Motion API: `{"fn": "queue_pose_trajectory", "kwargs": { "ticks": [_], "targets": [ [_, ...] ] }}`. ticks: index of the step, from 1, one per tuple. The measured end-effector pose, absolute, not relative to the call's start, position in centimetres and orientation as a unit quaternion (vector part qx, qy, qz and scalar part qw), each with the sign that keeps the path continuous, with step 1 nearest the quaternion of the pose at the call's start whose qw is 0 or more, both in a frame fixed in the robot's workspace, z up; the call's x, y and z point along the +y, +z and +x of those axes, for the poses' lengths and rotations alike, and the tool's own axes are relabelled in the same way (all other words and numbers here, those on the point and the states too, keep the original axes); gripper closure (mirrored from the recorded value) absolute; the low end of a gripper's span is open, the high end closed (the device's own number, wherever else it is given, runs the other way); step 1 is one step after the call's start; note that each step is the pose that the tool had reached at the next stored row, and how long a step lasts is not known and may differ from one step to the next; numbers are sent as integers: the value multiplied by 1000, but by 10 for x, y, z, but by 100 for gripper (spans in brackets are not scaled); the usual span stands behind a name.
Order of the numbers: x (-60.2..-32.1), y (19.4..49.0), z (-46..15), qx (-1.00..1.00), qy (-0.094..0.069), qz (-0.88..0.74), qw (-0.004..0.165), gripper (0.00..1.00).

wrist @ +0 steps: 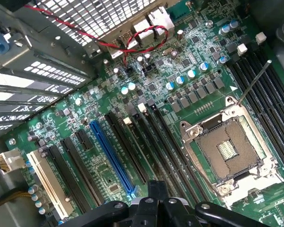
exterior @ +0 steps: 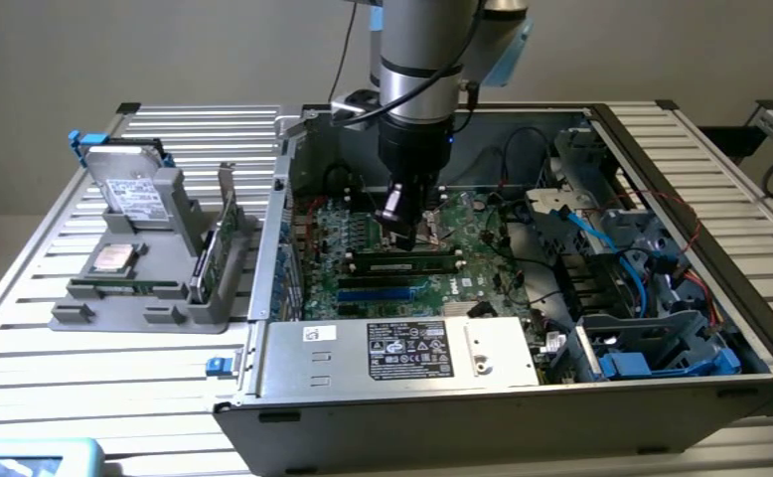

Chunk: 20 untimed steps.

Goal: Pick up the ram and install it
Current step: 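Press down the ram until it locks into place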

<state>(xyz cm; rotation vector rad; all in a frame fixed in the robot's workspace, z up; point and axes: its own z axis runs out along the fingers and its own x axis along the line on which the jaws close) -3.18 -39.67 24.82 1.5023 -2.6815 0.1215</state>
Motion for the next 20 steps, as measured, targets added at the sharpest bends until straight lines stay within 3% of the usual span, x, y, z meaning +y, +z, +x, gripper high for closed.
{"fn": "queue_pose_trajectory", "kwargs": {
  "ticks": [20],
  "targets": [
    [-397,248,-32,-925,35,377,31,89]
  ]
}}
